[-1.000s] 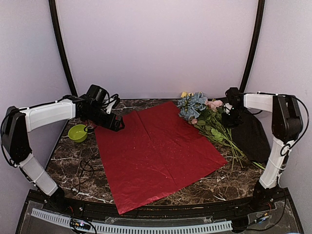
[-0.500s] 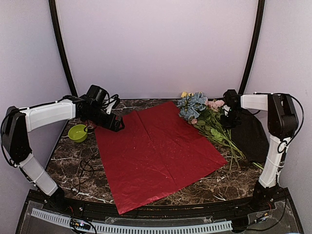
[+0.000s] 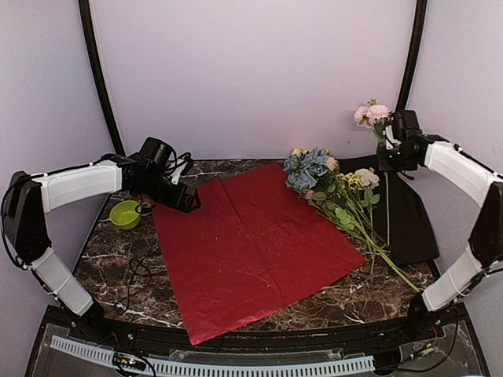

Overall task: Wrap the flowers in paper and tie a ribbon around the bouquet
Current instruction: Place the fake flower on the flattened wrapping paper.

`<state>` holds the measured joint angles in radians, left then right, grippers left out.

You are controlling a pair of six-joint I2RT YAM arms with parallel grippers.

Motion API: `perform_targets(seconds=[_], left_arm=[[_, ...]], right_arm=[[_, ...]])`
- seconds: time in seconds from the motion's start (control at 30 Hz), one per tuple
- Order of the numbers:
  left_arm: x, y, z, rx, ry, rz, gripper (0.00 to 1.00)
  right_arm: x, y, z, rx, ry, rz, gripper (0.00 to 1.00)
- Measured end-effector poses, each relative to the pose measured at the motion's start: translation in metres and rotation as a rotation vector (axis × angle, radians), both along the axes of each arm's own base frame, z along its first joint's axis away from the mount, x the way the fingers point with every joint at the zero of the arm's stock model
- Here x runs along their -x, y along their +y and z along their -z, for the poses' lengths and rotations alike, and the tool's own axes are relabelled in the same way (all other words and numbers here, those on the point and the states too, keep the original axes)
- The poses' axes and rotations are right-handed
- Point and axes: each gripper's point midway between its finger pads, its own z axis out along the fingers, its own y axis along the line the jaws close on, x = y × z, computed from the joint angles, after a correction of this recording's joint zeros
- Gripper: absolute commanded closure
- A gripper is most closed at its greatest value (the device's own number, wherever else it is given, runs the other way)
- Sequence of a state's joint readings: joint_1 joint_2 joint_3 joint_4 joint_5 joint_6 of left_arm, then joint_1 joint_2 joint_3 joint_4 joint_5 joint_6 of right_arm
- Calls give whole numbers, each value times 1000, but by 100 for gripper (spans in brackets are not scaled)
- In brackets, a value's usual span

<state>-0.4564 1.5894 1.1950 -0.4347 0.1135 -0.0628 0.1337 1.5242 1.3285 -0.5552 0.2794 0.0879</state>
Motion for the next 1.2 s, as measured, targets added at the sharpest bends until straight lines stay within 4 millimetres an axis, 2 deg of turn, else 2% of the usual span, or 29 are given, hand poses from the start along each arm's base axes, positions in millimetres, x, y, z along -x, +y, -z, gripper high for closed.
perform_targets(seconds=[0.17, 0.3, 0.4, 0.53, 0.63, 0.7, 0.77, 1.0, 1.1, 1.2], left_arm=[[0, 0, 0, 0, 0, 0, 11], [0, 0, 0, 0, -1, 0, 11], [0, 0, 0, 0, -1, 0, 11], [0, 0, -1, 1, -3, 0, 11], [0, 0, -3, 3, -7, 0, 11], [0, 0, -4, 4, -10, 0, 11], [0, 0, -5, 5, -12, 0, 11], [0, 1, -5, 1, -14, 1, 11], [0, 1, -5, -1, -16, 1, 11], [0, 1, -5, -3, -17, 1, 11]], right_arm=[[23, 12, -94, -124, -331, -58, 100], [44, 23, -149, -239, -544, -111, 100], [58, 35, -177, -329, -653, -182, 100], [68, 61, -201, -464, -722, -311, 100], [72, 87, -213, -606, -736, -425, 100], [72, 108, -214, -688, -718, -482, 100], [72, 142, -207, -761, -661, -549, 100], [61, 298, -166, -926, -287, -714, 100], [53, 355, -132, -925, -141, -749, 100], [52, 396, -79, -919, 10, -756, 100]])
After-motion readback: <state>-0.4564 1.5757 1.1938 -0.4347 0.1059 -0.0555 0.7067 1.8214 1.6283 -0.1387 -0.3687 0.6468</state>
